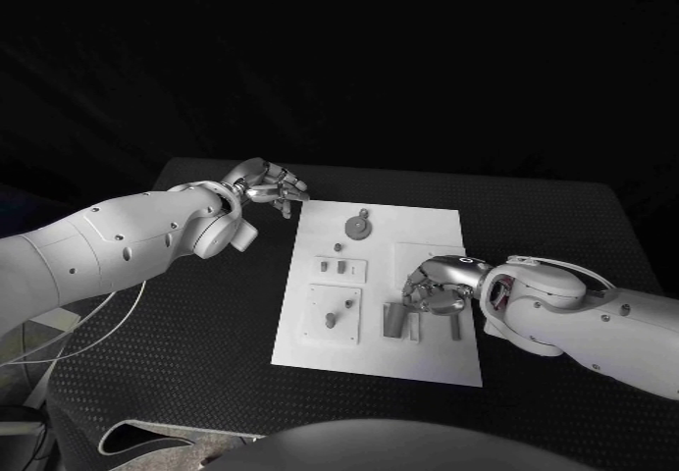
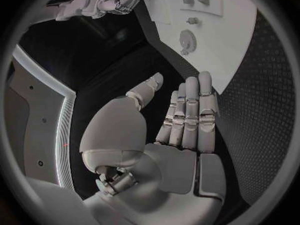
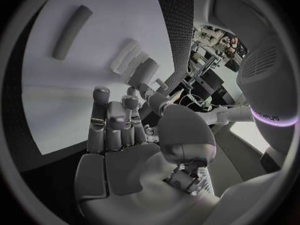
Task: Assemble the parts on the task board
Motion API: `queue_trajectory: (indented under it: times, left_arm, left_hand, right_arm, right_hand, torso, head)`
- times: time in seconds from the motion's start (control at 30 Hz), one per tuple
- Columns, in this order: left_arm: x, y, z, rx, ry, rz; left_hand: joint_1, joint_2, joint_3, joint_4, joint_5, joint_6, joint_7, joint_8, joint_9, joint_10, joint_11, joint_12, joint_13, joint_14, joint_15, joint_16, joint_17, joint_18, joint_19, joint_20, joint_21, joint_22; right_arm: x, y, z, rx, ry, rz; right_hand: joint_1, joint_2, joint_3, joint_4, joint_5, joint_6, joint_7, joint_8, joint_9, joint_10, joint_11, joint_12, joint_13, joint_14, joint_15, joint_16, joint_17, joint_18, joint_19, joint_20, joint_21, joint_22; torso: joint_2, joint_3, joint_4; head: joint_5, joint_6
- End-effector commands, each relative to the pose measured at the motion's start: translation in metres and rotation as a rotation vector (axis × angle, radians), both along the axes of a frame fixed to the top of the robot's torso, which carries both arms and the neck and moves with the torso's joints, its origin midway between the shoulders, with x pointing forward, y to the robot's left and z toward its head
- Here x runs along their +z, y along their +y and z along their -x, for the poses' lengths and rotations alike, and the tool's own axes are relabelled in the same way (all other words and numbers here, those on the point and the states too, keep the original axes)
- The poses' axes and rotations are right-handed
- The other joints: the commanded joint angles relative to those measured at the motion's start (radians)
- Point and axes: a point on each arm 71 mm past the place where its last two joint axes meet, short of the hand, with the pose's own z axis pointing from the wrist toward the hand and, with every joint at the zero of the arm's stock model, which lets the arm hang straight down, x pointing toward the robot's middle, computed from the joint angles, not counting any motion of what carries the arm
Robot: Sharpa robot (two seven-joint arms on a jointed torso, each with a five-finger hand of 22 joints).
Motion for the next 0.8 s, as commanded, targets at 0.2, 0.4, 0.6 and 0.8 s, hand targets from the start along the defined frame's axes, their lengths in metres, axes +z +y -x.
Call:
queue_trajectory:
  times: [0.2,0.4,0.6,0.8]
  left_arm:
    - [0.001,-0.005,0.0,-0.017,-0.001,0.006]
    - [0.001,-0.004,0.0,-0.014,0.0,0.005]
    - [0.001,-0.004,0.0,-0.013,0.0,0.005]
    - [0.001,-0.002,0.0,-0.011,0.0,0.004]
  left_hand:
    - [-0.011,0.001,0.001,0.007,-0.004,-0.002,0.007,0.004,-0.001,-0.01,0.001,0.002,-0.001,0.007,0.001,-0.004,0.002,0.053,0.005,-0.002,-0.006,0.001]
    - [-0.011,0.001,0.001,0.007,-0.004,-0.002,0.007,0.004,-0.001,-0.01,0.001,0.002,-0.001,0.007,0.001,-0.004,0.002,0.053,0.005,-0.002,-0.006,0.002]
    - [-0.011,0.001,0.001,0.007,-0.004,-0.002,0.007,0.004,-0.001,-0.01,0.001,0.002,-0.002,0.007,0.001,-0.005,0.003,0.053,0.004,-0.002,-0.007,0.002]
    - [-0.011,0.001,0.001,0.008,-0.004,-0.002,0.007,0.005,-0.001,-0.01,0.001,0.002,-0.002,0.007,0.001,-0.005,0.003,0.053,0.004,-0.002,-0.007,0.002]
  right_arm:
    - [-0.013,0.0,0.002,-0.024,0.039,0.06]
    - [-0.012,0.001,0.001,-0.033,0.026,0.039]
    - [-0.009,0.001,0.001,-0.044,0.007,0.022]
    - [-0.005,0.0,-0.002,-0.079,-0.035,0.003]
  right_hand:
    - [-0.014,-0.017,-0.007,0.008,-0.014,0.023,0.027,-0.008,-0.005,-0.001,-0.003,-0.007,-0.002,0.002,-0.004,-0.004,-0.002,0.006,-0.002,0.001,-0.002,0.016]
    - [-0.017,-0.017,-0.008,0.009,-0.014,0.017,0.029,-0.011,-0.005,0.0,-0.002,-0.007,-0.003,0.002,-0.004,-0.004,-0.002,0.006,-0.001,0.001,-0.002,0.015]
    - [-0.019,-0.02,-0.008,0.009,-0.014,0.014,0.029,-0.012,-0.006,-0.001,-0.001,-0.008,-0.003,0.002,-0.003,-0.005,-0.002,0.006,0.0,0.001,-0.003,0.015]
    - [-0.021,-0.029,-0.01,0.009,-0.014,0.013,0.03,-0.012,-0.005,0.0,-0.001,-0.008,-0.004,0.003,-0.003,-0.005,-0.003,0.006,0.002,0.001,-0.003,0.014]
  torso:
    - [0.0,0.0013,-0.0001]
    - [0.001,0.0,-0.0003]
    - [0.0,-0.0006,-0.0001]
    - [0.0,-0.0003,0.0003]
  head:
    - [-0.005,0.007]
    - [-0.004,0.008]
    - [-0.004,0.008]
    - [-0.005,0.008]
